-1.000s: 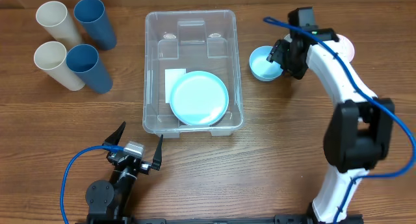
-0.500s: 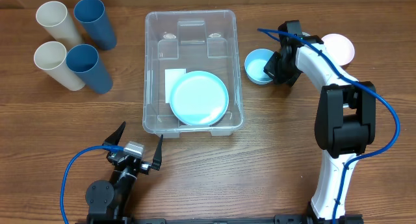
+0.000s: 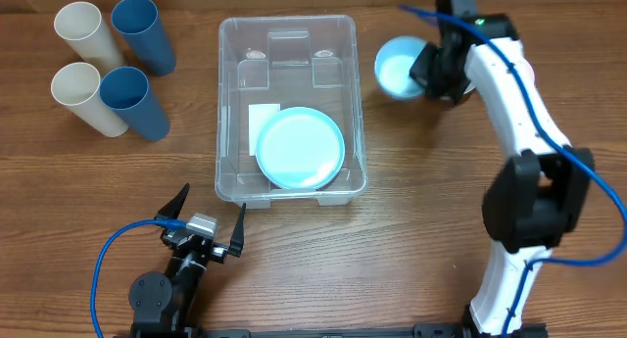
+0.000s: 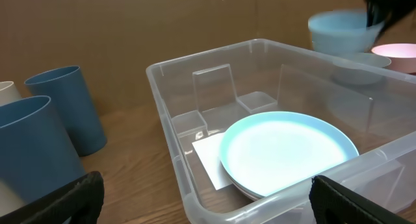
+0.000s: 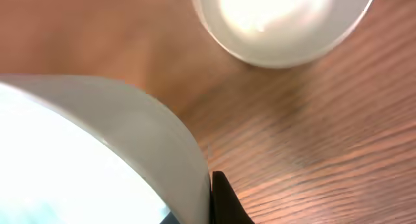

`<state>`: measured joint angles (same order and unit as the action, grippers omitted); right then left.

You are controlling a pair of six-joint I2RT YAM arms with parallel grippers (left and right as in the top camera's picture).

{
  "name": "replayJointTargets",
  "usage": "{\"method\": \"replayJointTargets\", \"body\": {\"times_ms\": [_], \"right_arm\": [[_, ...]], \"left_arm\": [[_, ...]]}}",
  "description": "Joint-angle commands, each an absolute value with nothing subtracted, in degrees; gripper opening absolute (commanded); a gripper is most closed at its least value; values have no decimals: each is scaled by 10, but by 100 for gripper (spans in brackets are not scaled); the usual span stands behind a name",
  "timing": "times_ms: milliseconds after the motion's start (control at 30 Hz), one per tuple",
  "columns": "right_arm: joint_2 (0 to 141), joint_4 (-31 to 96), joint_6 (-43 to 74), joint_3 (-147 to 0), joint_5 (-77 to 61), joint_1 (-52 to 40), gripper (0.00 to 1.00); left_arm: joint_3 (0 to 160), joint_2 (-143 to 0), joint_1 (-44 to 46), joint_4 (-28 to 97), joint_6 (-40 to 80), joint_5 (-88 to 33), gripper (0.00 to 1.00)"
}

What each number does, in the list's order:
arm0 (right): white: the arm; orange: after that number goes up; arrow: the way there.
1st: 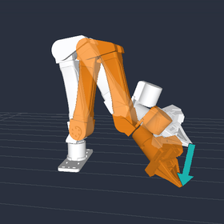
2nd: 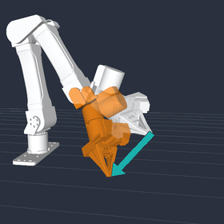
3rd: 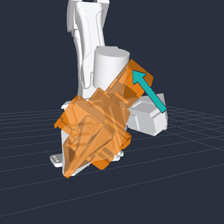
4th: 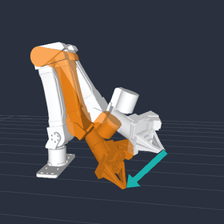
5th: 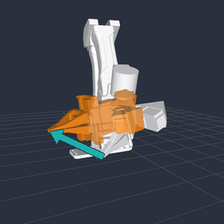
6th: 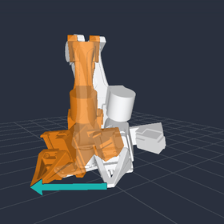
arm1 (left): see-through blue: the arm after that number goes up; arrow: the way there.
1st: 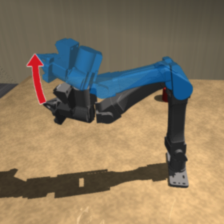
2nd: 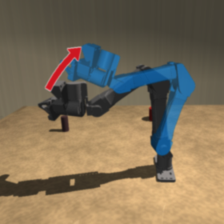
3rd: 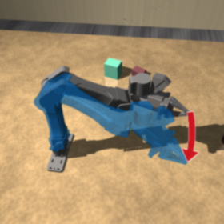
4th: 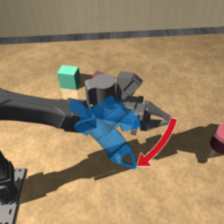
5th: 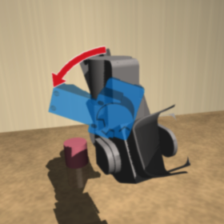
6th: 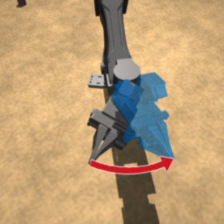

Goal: Pack container
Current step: 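Carry the light-blue bowl into the bin's back area and release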

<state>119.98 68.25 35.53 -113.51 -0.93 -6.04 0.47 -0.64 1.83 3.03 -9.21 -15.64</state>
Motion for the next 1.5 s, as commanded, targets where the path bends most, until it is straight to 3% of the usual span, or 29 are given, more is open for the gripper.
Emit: {"method": "replayJointTargets", "body": {"times_ms": [0, 200, 467, 1000, 1467], "right_arm": [[1135, 681, 319, -1163, 3, -72, 4], [1109, 658, 194, -1163, 15, -163, 4], [1130, 567, 102, -1154, 161, -305, 4], [1290, 446, 85, -1154, 208, -310, 4], [1320, 403, 85, -1154, 224, -273, 4]], "left_arm": [[3, -3, 14, 30, -99, -155, 100], [3, -3, 14, 30, -99, -155, 100], [3, -3, 14, 30, -99, -155, 100], [3, -3, 14, 30, -99, -155, 100], [3, -3, 14, 30, -99, -155, 100]]}}
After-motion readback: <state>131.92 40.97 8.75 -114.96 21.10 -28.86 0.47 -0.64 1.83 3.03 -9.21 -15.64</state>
